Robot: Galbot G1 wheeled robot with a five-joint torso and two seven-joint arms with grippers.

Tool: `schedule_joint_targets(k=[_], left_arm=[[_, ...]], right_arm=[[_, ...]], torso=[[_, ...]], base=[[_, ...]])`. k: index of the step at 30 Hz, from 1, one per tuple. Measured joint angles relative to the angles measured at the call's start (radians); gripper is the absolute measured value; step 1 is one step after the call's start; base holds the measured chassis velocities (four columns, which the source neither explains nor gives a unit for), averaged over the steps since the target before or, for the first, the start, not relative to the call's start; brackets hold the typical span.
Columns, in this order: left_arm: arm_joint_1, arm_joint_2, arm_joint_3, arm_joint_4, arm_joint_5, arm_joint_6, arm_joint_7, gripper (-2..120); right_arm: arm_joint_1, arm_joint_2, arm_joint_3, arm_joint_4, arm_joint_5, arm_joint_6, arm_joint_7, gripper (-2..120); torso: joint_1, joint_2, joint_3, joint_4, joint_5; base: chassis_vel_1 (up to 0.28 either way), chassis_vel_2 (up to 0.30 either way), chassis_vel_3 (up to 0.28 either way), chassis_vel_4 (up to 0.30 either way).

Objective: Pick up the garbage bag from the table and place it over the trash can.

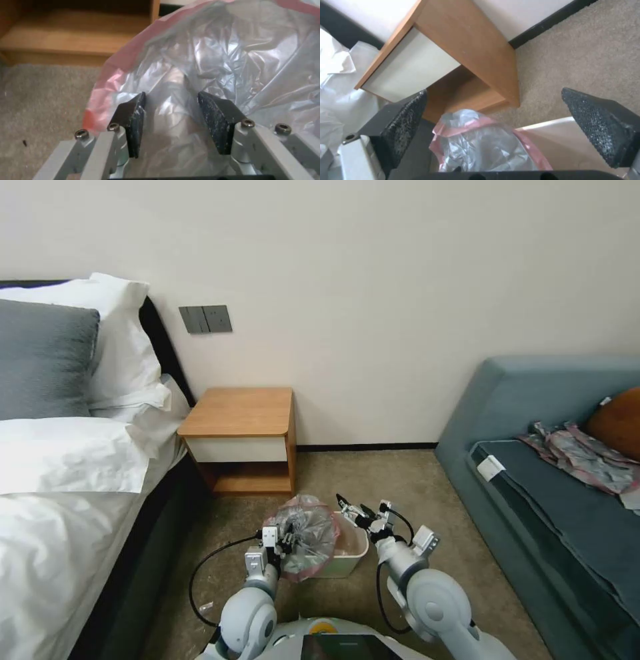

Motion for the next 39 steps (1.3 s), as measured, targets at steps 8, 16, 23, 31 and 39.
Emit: schedule_joint_targets(k=[8, 16, 23, 31, 39], left_arm=[[-0.004, -0.004, -0.005, 0.011, -0.017, 0.014, -0.017, 41], [-0.004, -0.014, -0.006, 0.021, -0.022, 0.014, -0.019, 40], [-0.001, -0.023, -0.008, 0.027, -0.023, 0.005, -0.019, 29], [0.018, -0.043, -0.009, 0.050, 0.023, -0.113, -0.004, 7], [0.044, -0.041, -0.056, 0.034, 0.087, -0.272, 0.035, 7]], right_arm=[[0.003, 0.001, -0.011, -0.013, -0.006, 0.002, -0.004, 100], [0.004, 0.000, -0.019, -0.017, -0.013, 0.004, -0.009, 100], [0.007, -0.002, -0.022, -0.013, -0.013, 0.005, -0.011, 100], [0.010, -0.008, -0.022, -0.002, -0.012, 0.005, -0.017, 100], [0.037, -0.037, -0.007, 0.063, -0.036, -0.002, -0.084, 100]], torso=[[0.000, 0.000, 0.000, 0.0000, 0.0000], [0.000, 0.000, 0.000, 0.0000, 0.0001], [0.000, 0.000, 0.000, 0.0000, 0.0001], [0.000, 0.000, 0.000, -0.0001, 0.0000], [0.000, 0.000, 0.000, 0.0000, 0.0001]], base=[[0.000, 0.000, 0.000, 0.000], [0.000, 0.000, 0.000, 0.000], [0.000, 0.000, 0.000, 0.000], [0.000, 0.000, 0.000, 0.000], [0.000, 0.000, 0.000, 0.000]])
